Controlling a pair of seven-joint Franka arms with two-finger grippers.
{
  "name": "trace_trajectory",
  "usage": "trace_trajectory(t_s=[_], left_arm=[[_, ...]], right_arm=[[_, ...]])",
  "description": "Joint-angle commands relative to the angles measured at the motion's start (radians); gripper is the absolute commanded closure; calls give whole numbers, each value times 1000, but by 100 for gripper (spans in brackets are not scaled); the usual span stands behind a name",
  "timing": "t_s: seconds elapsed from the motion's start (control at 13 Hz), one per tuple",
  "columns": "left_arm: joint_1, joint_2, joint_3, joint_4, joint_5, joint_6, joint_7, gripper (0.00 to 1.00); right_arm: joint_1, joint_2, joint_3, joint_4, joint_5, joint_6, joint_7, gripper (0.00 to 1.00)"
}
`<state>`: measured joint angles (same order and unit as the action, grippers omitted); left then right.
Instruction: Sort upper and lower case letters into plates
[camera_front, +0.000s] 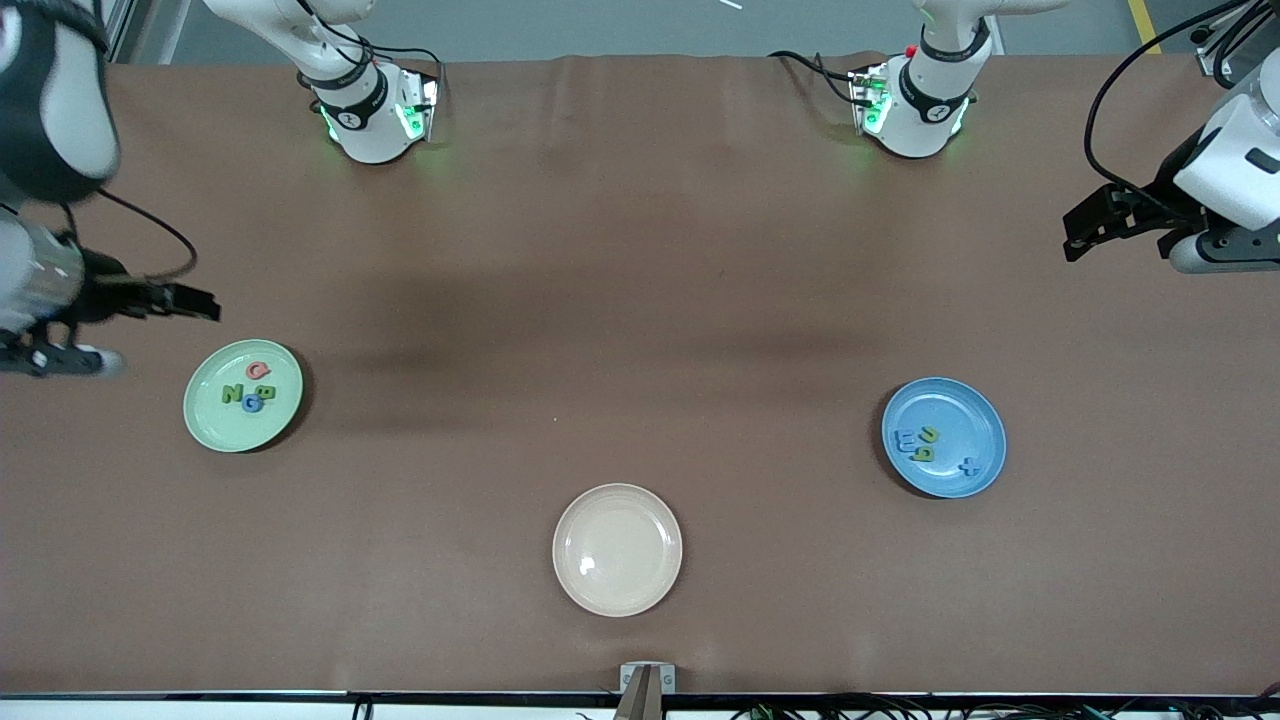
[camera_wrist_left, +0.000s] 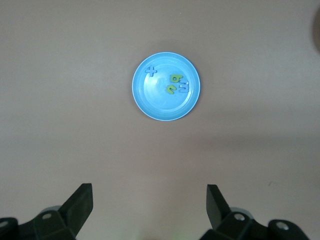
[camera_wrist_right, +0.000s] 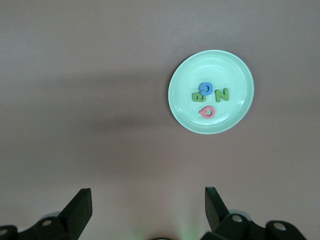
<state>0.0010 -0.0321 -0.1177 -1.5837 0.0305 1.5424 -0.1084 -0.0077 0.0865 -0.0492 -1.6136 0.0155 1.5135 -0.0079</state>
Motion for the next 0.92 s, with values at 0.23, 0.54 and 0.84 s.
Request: trace_trajectory(t_s=[0.23, 0.54, 0.84], left_arm=[[4, -20, -10, -10, -17, 5, 1, 0], [5, -25, -10, -10, -17, 2, 3, 0], [5, -26, -10, -10, -17, 1, 3, 0]], right_arm=[[-11, -145, -1, 78, -17, -53, 19, 1], [-12, -177, -18, 58, -6, 2, 19, 1], [-11, -229, -18, -69, -5, 100, 19, 1]])
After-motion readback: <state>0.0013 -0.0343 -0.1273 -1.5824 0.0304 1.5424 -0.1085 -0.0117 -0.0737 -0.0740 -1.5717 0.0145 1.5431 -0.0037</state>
